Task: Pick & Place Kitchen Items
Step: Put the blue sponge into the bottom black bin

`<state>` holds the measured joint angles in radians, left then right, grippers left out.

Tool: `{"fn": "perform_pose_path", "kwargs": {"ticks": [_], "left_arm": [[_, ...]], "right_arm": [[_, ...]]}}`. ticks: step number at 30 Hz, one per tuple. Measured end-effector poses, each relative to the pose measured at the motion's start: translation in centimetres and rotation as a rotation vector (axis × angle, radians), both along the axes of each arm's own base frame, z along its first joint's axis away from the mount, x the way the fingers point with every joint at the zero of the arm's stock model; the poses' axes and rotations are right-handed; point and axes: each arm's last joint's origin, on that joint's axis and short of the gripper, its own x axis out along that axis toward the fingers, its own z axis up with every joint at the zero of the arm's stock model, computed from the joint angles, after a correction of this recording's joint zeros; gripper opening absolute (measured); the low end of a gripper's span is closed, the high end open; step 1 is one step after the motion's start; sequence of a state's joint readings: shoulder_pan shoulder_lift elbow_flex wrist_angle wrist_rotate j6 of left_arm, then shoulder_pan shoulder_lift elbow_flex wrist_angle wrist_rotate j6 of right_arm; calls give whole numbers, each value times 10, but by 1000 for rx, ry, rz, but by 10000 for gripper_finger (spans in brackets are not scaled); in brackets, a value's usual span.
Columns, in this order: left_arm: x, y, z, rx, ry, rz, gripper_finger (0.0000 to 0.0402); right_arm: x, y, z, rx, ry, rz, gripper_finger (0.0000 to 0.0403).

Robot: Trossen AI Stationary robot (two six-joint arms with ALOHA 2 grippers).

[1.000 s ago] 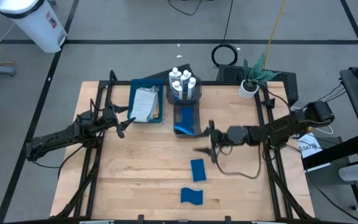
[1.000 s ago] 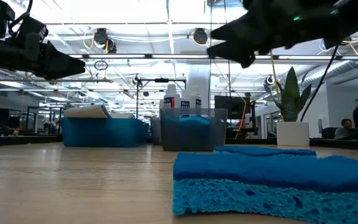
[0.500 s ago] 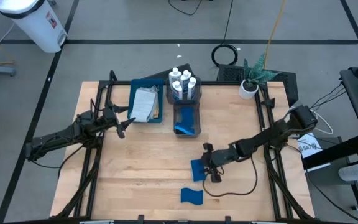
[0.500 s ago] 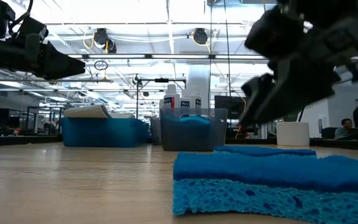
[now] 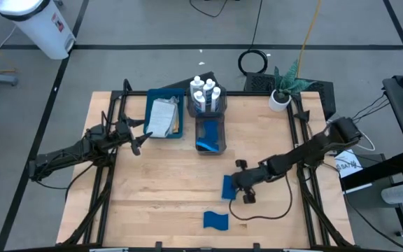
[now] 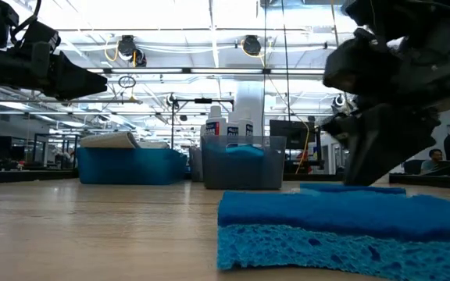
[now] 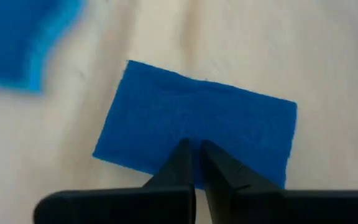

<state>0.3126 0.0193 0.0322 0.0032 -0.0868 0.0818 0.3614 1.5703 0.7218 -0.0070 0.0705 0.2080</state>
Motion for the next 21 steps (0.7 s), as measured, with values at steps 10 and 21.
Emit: {"fn": "perform_pose_path", "kwargs": {"ticks": [10, 21], "left_arm": [[0, 0, 0, 0, 0, 0, 283], [0, 0, 0, 0, 0, 0, 283]], "right_arm": [[-32, -20, 43, -123, -21, -244, 17], [-24, -38, 43, -30, -26, -329, 215]]}}
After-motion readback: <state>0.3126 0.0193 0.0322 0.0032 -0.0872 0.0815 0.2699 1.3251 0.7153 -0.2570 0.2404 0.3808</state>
